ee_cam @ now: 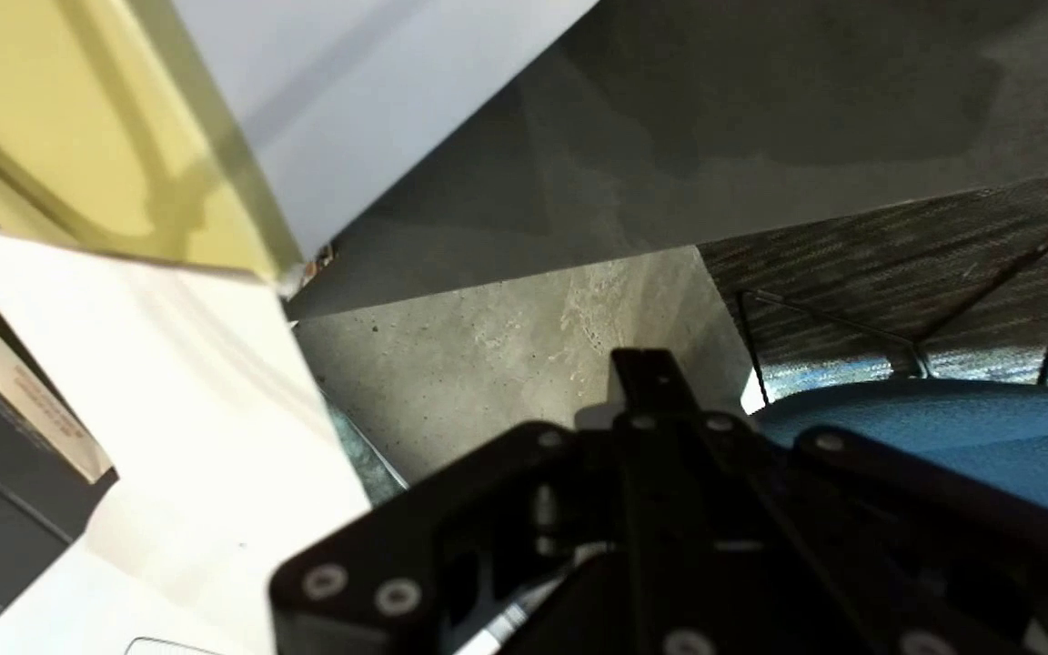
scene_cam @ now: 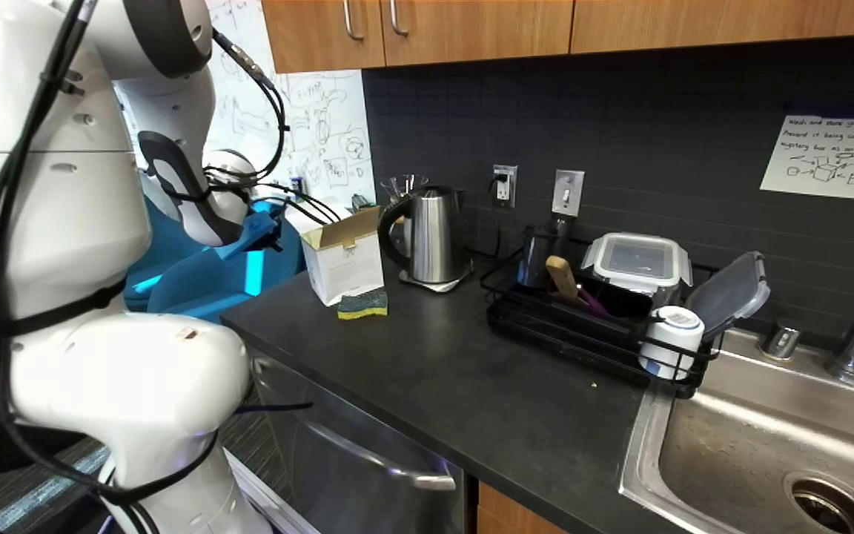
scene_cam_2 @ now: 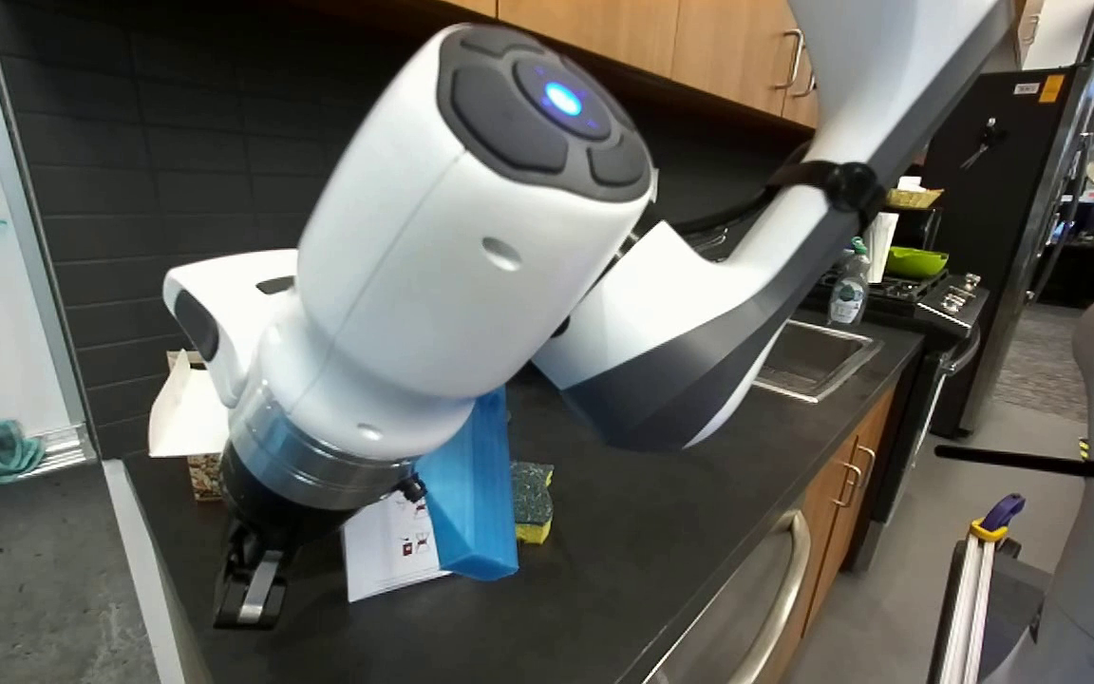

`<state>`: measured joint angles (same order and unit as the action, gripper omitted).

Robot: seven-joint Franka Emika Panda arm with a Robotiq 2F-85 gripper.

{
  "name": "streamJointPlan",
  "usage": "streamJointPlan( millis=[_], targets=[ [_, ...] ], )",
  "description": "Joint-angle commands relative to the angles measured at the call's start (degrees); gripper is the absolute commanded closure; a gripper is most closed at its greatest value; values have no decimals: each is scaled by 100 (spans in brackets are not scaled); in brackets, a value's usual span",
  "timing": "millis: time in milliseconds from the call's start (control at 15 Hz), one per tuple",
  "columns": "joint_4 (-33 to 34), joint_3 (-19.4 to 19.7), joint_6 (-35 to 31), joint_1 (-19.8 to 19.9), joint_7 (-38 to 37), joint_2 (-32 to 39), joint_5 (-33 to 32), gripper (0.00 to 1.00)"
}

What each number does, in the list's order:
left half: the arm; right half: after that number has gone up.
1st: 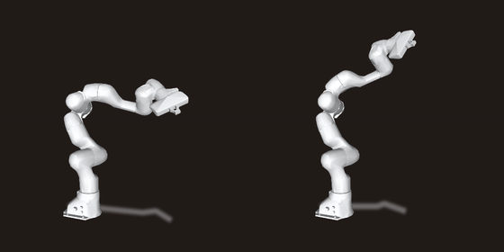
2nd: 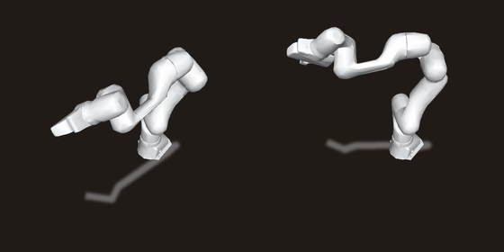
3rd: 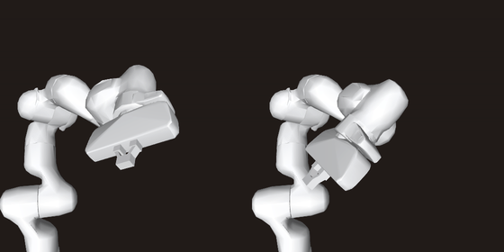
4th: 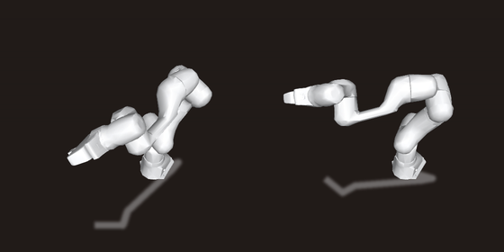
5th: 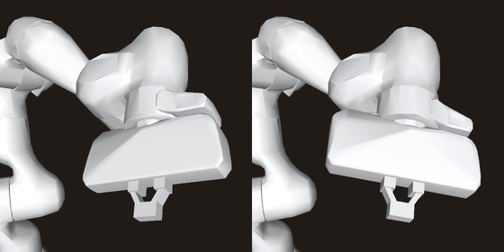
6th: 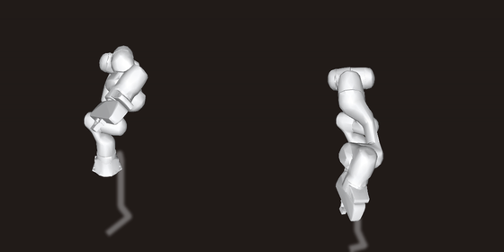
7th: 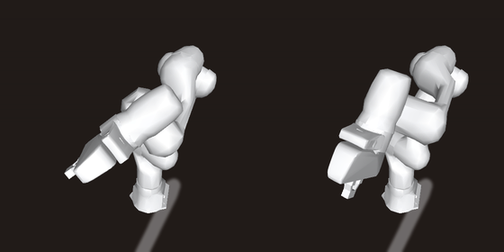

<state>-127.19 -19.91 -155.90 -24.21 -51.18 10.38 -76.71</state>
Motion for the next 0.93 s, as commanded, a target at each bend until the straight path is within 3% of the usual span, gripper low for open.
streamJointPlan(
  millis=[0,867],
  targets=[
    [228,-10,53,-81,110,141,-254,97],
    [431,-57,701,-195,92,490,-1417,98]
  ],
)
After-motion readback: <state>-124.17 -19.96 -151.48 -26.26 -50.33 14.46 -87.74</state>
